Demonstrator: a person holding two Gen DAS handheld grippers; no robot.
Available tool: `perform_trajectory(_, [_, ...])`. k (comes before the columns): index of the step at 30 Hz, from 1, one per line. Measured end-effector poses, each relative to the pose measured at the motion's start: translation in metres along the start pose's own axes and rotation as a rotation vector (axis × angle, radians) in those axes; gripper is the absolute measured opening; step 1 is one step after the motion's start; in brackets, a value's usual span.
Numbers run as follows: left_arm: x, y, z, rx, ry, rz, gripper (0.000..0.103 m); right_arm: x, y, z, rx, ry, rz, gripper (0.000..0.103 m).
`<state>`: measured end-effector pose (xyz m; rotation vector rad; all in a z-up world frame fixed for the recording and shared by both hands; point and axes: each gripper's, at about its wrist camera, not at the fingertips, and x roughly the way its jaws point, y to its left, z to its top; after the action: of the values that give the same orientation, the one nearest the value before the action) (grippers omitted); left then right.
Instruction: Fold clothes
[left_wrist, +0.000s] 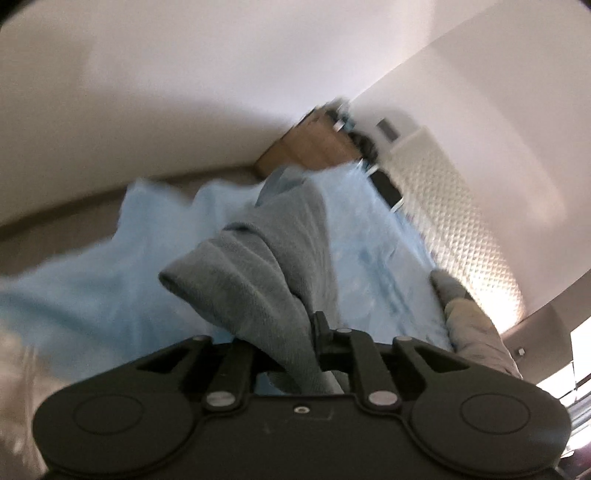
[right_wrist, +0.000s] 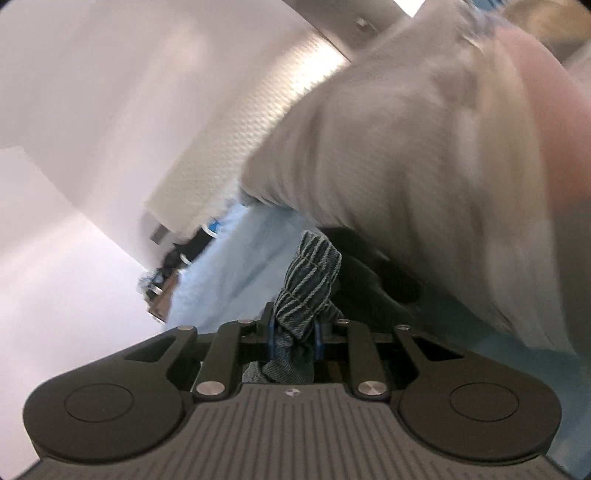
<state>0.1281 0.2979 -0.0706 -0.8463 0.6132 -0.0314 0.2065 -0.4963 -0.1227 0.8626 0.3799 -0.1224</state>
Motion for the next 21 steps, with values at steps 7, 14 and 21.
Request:
perform_trajectory(7, [-0.029,0.065,-0.01,-0.058,-0.003,-0.017,0.04,0.003,-0.031,-0.02,0.092,0.057,-0.072,0.021])
perform_trajectory(14, [-0.069,0.103,-0.007,0.001,-0.127,0.082,0.046,-0.006,-0.017,-0.019,0.059,0.054,-0.079,0.021])
perform_trajectory(21, [-0.039,0.105,0.004,0.136,-0.075,0.275,0.039,-0.011,-0.02,-0.021,0.025,0.041,-0.107,0.022])
